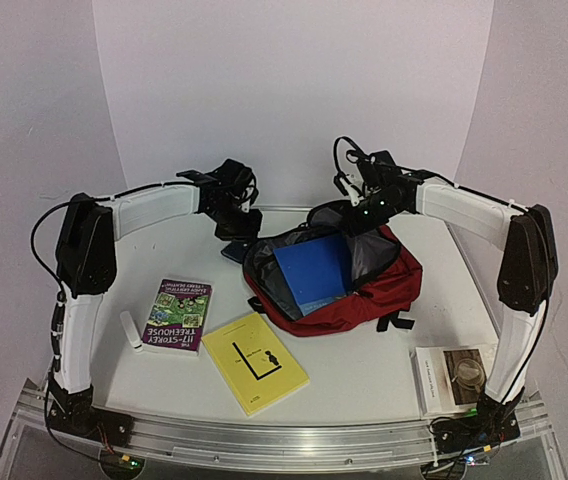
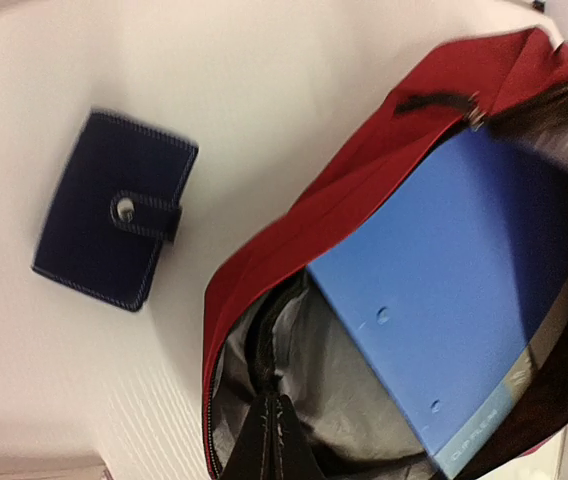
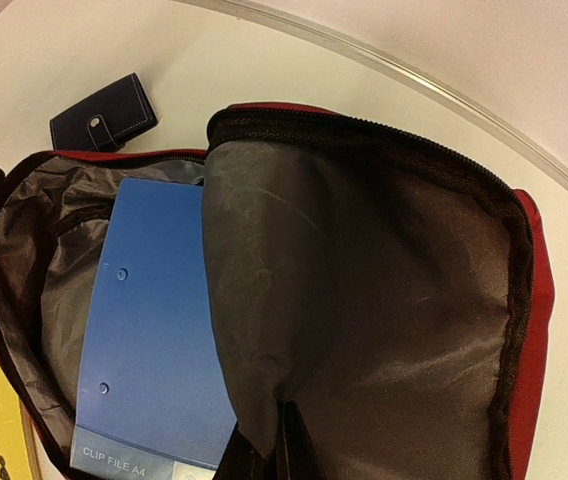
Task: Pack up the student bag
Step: Adjust the student bag at the center of the board.
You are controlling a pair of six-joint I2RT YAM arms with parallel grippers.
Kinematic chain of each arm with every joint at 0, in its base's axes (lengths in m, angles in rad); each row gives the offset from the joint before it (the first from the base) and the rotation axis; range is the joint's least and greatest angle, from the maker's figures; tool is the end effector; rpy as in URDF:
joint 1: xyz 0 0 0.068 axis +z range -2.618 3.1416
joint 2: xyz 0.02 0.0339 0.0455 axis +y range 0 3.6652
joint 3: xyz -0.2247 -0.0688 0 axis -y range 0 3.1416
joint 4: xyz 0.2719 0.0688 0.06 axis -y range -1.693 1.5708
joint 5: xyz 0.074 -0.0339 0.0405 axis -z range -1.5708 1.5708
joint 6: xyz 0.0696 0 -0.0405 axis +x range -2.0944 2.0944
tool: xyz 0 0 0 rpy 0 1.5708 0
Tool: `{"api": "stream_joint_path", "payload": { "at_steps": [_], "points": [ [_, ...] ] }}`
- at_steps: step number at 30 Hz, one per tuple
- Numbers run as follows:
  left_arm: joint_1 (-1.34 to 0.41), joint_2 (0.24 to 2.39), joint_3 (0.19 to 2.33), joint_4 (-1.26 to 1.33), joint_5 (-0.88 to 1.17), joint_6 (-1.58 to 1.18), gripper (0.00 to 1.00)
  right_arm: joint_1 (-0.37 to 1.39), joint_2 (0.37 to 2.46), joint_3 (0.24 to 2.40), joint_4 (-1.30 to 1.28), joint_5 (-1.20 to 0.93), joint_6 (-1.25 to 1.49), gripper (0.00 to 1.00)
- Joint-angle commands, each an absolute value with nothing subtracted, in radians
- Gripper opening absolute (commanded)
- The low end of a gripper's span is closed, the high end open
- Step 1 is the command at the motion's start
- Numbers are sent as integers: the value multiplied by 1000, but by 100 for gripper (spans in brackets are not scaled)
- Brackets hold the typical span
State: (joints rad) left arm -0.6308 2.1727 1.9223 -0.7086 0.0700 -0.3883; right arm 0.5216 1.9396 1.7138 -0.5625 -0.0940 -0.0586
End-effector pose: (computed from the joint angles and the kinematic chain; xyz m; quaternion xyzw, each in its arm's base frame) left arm 0.4073 -0.3035 0.1721 0.1257 0.9447 -0.1759 0.2465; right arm 0.4133 0.2451 0.2191 -0.2813 0.8797 0.1297 0.3608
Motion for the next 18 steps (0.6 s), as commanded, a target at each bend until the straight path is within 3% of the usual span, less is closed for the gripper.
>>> {"api": "stream_joint_path", "payload": {
  "at_steps": [1, 4, 7, 9, 10, 12, 15, 18],
  "points": [
    [-636, 2107, 2003, -736, 11, -345, 0, 510, 1920, 1713, -538, -67, -72, 1],
    [-635, 2060, 1991, -721, -10, -324, 0, 503, 1928, 1709, -537, -62, -75, 0],
    [-643, 1984, 1890, -646, 156, -241, 3, 493, 1936, 1709, -537, -62, -75, 0],
    [-682, 1950, 1811, -650, 255, -125, 22, 486, 1934, 1707, -536, -68, -77, 0],
    [-705, 1943, 1791, -674, 272, -78, 37, 484, 1933, 1706, -537, -71, -77, 0],
    [-747, 1947, 1760, -735, 281, -8, 51, 480, 1936, 1708, -537, -83, -72, 0],
    [-786, 1950, 1713, -777, 318, 81, 60, 480, 1947, 1719, -542, -109, -53, 0],
    [-830, 1942, 1649, -750, 304, 151, 61, 480, 1960, 1729, -547, -122, -46, 0]
  ]
}}
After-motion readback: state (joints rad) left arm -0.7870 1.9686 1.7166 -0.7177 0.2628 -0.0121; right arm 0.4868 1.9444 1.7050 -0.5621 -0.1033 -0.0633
